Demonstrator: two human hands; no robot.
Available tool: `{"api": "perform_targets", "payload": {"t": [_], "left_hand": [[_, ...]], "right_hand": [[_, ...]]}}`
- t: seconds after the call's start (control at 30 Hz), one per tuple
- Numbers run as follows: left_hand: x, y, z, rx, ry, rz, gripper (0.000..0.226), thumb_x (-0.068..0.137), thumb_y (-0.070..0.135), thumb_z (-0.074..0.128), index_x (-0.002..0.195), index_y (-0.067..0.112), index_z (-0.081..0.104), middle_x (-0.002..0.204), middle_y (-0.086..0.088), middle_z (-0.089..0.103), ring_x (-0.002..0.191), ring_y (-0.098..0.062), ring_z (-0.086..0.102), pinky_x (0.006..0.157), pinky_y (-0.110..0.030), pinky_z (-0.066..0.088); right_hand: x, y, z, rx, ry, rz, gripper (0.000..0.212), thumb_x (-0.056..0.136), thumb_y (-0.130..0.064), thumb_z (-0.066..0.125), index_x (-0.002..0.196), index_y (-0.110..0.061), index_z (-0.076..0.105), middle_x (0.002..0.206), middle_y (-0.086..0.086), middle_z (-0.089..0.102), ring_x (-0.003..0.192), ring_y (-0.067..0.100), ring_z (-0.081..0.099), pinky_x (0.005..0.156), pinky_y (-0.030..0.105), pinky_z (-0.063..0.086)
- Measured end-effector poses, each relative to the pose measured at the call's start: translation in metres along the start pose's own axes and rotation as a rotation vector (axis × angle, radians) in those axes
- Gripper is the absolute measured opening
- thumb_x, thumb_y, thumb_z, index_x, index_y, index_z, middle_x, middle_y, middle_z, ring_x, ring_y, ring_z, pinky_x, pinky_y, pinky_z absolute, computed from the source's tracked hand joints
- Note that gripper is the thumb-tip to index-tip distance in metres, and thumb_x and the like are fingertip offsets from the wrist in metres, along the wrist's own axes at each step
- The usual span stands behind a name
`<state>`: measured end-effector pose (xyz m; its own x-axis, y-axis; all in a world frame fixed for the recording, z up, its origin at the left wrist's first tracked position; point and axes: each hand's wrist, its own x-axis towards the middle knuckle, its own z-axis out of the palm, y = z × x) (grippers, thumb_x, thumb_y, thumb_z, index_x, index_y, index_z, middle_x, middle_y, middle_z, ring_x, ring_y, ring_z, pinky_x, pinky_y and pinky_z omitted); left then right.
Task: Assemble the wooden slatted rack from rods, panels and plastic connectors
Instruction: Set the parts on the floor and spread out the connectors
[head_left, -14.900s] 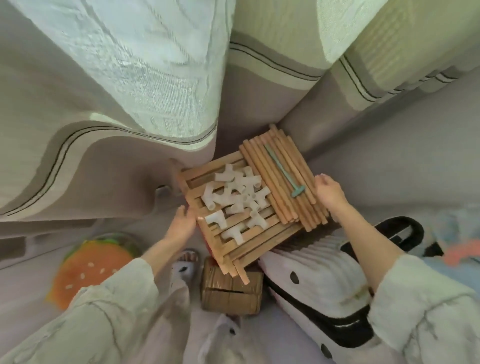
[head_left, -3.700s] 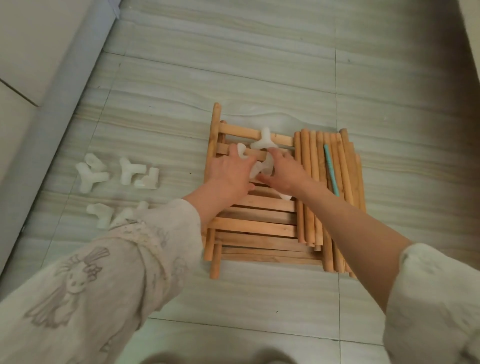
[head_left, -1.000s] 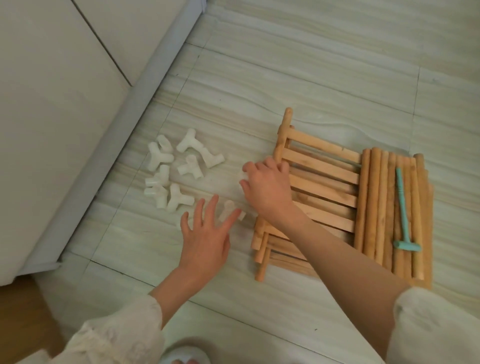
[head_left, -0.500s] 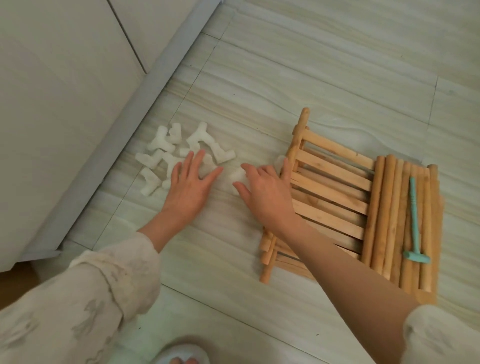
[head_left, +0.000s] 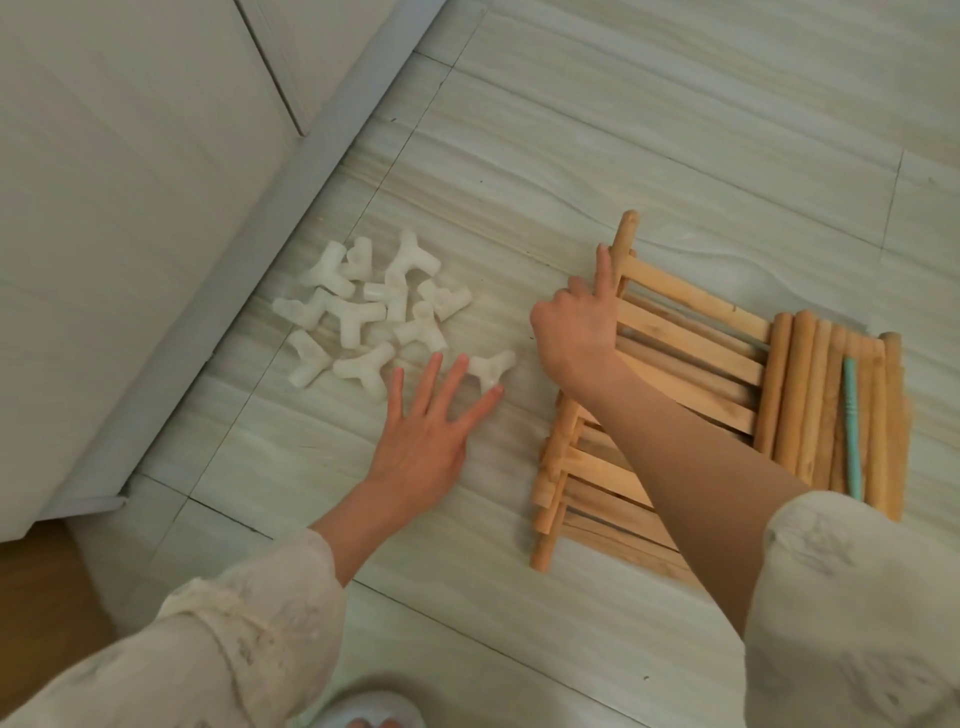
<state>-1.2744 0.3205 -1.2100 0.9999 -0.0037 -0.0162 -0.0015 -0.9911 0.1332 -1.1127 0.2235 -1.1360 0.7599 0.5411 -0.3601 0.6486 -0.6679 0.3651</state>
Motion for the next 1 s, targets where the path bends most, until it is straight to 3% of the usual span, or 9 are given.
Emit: {"api": "perform_targets", "payload": {"t": [0.1, 0.17, 0.3, 0.4, 0.5, 0.6, 0.77, 0.87, 1.0], "left_hand": [[0.009, -0.009, -0.002, 0.027, -0.026, -0.022, 0.083, 0.071, 0.011, 0.072, 0.141, 0.028, 0.032, 0.147, -0.019, 0.035, 0.137, -0.042, 0.03, 0.104, -0.067, 0.02], [0.017, -0.019, -0.007, 0.01, -0.022, -0.083, 0.078, 0.075, 0.011, 0.067, 0.144, 0.027, 0.032, 0.149, -0.019, 0.033, 0.138, -0.042, 0.027, 0.106, -0.065, 0.015], [0.033, -0.037, -0.018, -0.061, -0.107, -0.198, 0.068, 0.092, 0.009, 0.042, 0.151, 0.029, 0.012, 0.158, -0.015, 0.001, 0.145, -0.034, -0.007, 0.115, -0.049, 0.0], [0.034, -0.04, -0.028, -0.121, -0.08, -0.208, 0.069, 0.09, 0.002, 0.042, 0.15, 0.024, 0.017, 0.157, -0.017, 0.002, 0.145, -0.032, -0.007, 0.115, -0.05, -0.005], [0.023, -0.032, -0.031, -0.168, -0.007, -0.266, 0.067, 0.085, -0.002, 0.047, 0.147, 0.017, 0.03, 0.154, -0.021, 0.014, 0.145, -0.035, 0.004, 0.113, -0.056, -0.001], [0.017, -0.013, -0.036, -0.251, 0.042, -0.256, 0.065, 0.079, -0.006, 0.052, 0.14, 0.01, 0.038, 0.148, -0.026, 0.028, 0.14, -0.042, 0.018, 0.109, -0.061, 0.018], [0.033, 0.038, -0.062, -0.343, 0.076, -0.123, 0.052, 0.081, -0.003, 0.055, 0.131, 0.005, 0.046, 0.142, -0.027, 0.036, 0.135, -0.045, 0.028, 0.103, -0.058, 0.031], [0.039, 0.075, -0.072, -0.325, 0.016, -0.016, 0.046, 0.083, 0.001, 0.055, 0.129, 0.005, 0.049, 0.142, -0.026, 0.036, 0.136, -0.045, 0.026, 0.105, -0.057, 0.03], [0.035, 0.099, -0.07, -0.192, -0.187, 0.144, 0.053, 0.092, 0.014, 0.045, 0.144, 0.015, 0.033, 0.154, -0.017, 0.016, 0.144, -0.036, 0.007, 0.116, -0.05, 0.013]], "right_hand": [[0.002, -0.012, -0.001, 0.292, 0.158, -0.021, 0.019, 0.095, -0.013, 0.044, 0.107, -0.012, 0.057, 0.104, 0.007, 0.062, 0.107, 0.028, 0.055, 0.112, 0.045, 0.019], [0.006, -0.022, -0.007, 0.705, 0.152, 0.052, 0.028, 0.098, -0.018, 0.044, 0.123, -0.008, 0.051, 0.115, 0.012, 0.06, 0.106, 0.031, 0.057, 0.092, 0.036, 0.039], [0.011, -0.027, -0.011, 1.424, -0.021, 0.163, 0.047, 0.098, -0.021, 0.046, 0.143, -0.011, 0.035, 0.143, 0.01, 0.044, 0.133, 0.022, 0.039, 0.105, 0.027, 0.03], [0.001, -0.024, -0.008, 1.416, -0.079, 0.1, 0.051, 0.1, -0.017, 0.04, 0.148, -0.014, 0.025, 0.151, 0.004, 0.034, 0.139, 0.02, 0.03, 0.108, 0.022, 0.022], [-0.015, -0.017, -0.007, 1.412, -0.045, 0.113, 0.044, 0.1, -0.016, 0.039, 0.144, -0.014, 0.034, 0.146, 0.003, 0.042, 0.131, 0.018, 0.042, 0.096, 0.011, 0.026], [-0.043, -0.006, -0.005, 1.449, 0.002, 0.13, 0.035, 0.099, -0.015, 0.04, 0.133, -0.014, 0.049, 0.136, 0.003, 0.051, 0.116, 0.02, 0.055, 0.103, 0.031, 0.04], [-0.113, 0.05, 0.009, 1.176, 0.041, 0.097, 0.028, 0.097, -0.011, 0.044, 0.122, -0.01, 0.058, 0.117, 0.004, 0.06, 0.103, 0.019, 0.057, 0.085, 0.022, 0.04], [-0.158, 0.086, 0.035, 1.043, 0.06, 0.24, 0.03, 0.097, -0.016, 0.045, 0.125, -0.013, 0.055, 0.117, 0.002, 0.06, 0.103, 0.016, 0.056, 0.088, 0.027, 0.044], [-0.191, 0.13, 0.092, 0.845, 0.101, 0.662, 0.032, 0.096, -0.017, 0.042, 0.126, -0.007, 0.051, 0.121, 0.013, 0.056, 0.108, 0.029, 0.054, 0.09, 0.04, 0.048]]}}
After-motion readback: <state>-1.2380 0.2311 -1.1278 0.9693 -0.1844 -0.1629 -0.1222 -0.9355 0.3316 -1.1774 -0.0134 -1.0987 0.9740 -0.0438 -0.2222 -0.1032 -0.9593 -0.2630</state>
